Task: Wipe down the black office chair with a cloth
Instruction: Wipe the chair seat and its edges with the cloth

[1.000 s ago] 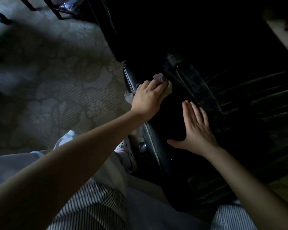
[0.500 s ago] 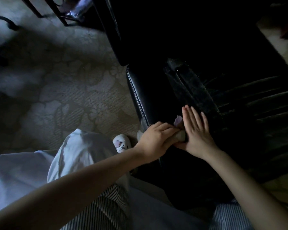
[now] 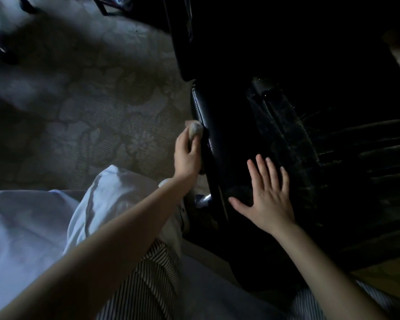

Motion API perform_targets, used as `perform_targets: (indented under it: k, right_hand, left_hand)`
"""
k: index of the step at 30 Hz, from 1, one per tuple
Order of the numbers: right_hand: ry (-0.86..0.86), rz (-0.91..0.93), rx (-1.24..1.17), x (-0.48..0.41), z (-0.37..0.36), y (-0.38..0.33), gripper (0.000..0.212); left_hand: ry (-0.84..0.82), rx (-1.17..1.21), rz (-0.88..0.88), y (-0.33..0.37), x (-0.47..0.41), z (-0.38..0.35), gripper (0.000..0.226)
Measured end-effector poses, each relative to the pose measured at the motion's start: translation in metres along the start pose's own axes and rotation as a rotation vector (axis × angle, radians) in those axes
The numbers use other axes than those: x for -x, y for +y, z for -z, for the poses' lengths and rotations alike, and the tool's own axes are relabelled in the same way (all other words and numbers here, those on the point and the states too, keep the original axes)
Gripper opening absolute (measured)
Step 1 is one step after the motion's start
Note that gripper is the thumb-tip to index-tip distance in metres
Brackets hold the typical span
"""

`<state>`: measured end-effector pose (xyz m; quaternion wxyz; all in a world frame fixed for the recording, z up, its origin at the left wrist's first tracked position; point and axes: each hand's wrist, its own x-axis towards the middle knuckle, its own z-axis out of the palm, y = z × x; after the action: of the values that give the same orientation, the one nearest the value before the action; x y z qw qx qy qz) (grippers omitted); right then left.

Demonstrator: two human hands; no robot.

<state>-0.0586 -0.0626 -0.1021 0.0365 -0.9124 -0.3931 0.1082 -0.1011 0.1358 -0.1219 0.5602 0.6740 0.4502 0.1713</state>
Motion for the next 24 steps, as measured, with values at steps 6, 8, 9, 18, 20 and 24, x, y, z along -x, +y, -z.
perform_targets:
  k: [6, 8, 9, 18, 20, 24]
  right_hand:
    - [0.007, -0.028, -0.019, -0.006, -0.003, -0.006, 0.093]
    - [0.009, -0.043, -0.028, -0.009, -0.003, -0.010, 0.093]
    - [0.007, -0.051, -0.030, -0.011, -0.003, -0.012, 0.094]
    - [-0.119, -0.160, -0.013, -0.036, 0.004, -0.034, 0.097]
    - [-0.159, -0.191, -0.046, -0.044, 0.007, -0.038, 0.096]
    - [-0.184, -0.246, -0.107, -0.057, 0.009, -0.046, 0.096]
  left_hand:
    - [-0.041, 0.201, 0.041, -0.001, 0.010, -0.011, 0.040]
    - [-0.062, 0.207, 0.042, -0.005, 0.015, -0.009, 0.040]
    - [-0.066, 0.209, 0.047, -0.006, 0.018, -0.008, 0.040]
    - [-0.170, 0.211, -0.002, -0.006, 0.037, 0.004, 0.033]
    - [-0.170, 0.173, 0.008, -0.006, 0.038, 0.007, 0.031]
    - [-0.186, 0.078, 0.033, -0.005, 0.042, 0.018, 0.031]
